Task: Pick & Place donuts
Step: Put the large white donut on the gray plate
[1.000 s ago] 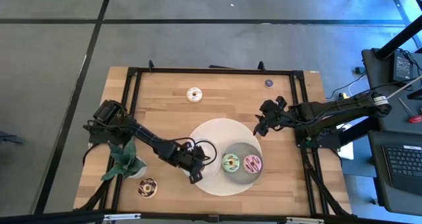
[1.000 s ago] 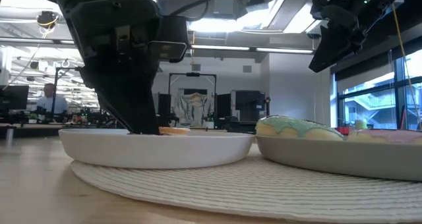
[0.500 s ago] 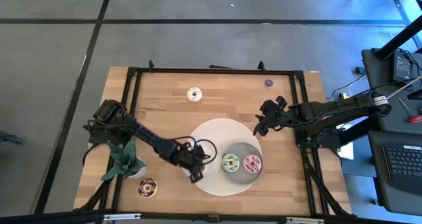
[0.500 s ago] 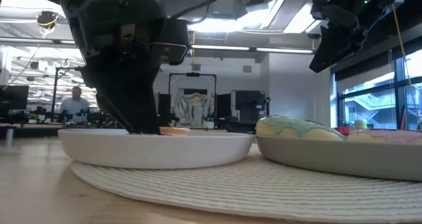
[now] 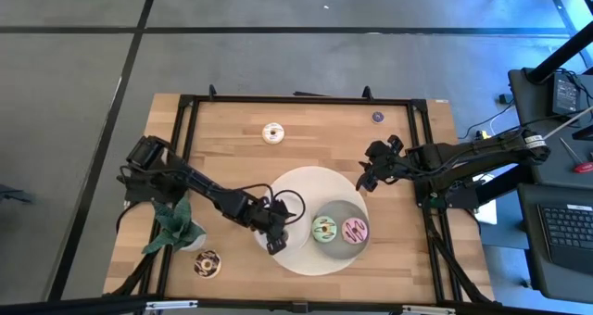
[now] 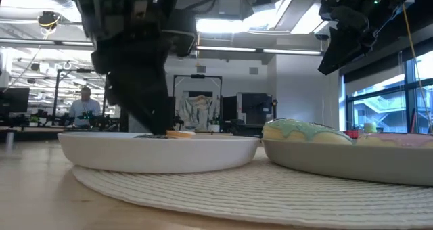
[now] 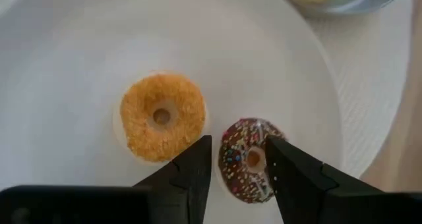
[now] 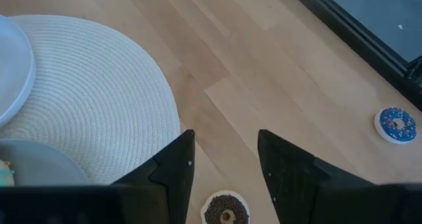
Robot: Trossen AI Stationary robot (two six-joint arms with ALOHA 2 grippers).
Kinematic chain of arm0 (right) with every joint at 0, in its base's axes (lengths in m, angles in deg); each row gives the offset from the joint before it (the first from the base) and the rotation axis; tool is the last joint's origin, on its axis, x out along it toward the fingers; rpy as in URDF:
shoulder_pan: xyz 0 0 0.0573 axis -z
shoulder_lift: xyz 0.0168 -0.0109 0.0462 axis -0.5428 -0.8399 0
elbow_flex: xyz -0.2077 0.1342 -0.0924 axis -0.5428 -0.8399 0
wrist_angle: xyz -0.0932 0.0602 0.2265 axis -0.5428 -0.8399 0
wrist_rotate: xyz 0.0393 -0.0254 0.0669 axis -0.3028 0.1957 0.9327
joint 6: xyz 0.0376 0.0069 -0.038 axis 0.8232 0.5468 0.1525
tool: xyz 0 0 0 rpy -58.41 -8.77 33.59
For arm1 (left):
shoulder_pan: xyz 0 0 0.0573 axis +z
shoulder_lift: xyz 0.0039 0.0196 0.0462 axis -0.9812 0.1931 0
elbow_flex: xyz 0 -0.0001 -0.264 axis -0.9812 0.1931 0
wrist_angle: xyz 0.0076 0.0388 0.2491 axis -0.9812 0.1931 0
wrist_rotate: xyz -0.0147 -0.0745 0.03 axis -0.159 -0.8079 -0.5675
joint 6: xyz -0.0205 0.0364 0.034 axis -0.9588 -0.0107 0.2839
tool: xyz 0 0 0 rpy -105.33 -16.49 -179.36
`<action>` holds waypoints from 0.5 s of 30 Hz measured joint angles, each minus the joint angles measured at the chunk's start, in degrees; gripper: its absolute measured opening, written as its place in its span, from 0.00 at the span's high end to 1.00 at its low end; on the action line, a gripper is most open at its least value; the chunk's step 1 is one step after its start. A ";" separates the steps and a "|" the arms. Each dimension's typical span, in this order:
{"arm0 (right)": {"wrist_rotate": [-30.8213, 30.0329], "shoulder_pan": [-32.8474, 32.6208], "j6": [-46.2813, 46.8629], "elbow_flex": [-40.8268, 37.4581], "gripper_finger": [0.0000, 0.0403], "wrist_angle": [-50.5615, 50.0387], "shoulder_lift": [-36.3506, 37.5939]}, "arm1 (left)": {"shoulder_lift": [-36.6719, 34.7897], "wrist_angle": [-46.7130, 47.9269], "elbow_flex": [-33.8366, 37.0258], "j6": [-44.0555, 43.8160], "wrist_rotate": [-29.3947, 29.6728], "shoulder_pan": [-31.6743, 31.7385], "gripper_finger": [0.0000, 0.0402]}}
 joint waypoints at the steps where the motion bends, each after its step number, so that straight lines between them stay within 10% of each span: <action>1: 0.00 0.00 0.03 0.00 0.58 0.00 0.00 | -0.25 -0.05 0.00 0.29 -0.01 0.16 0.65; 15: 6.54 -0.02 9.59 -0.02 0.58 -8.44 0.00 | -8.64 -0.52 0.00 2.52 3.70 0.99 0.66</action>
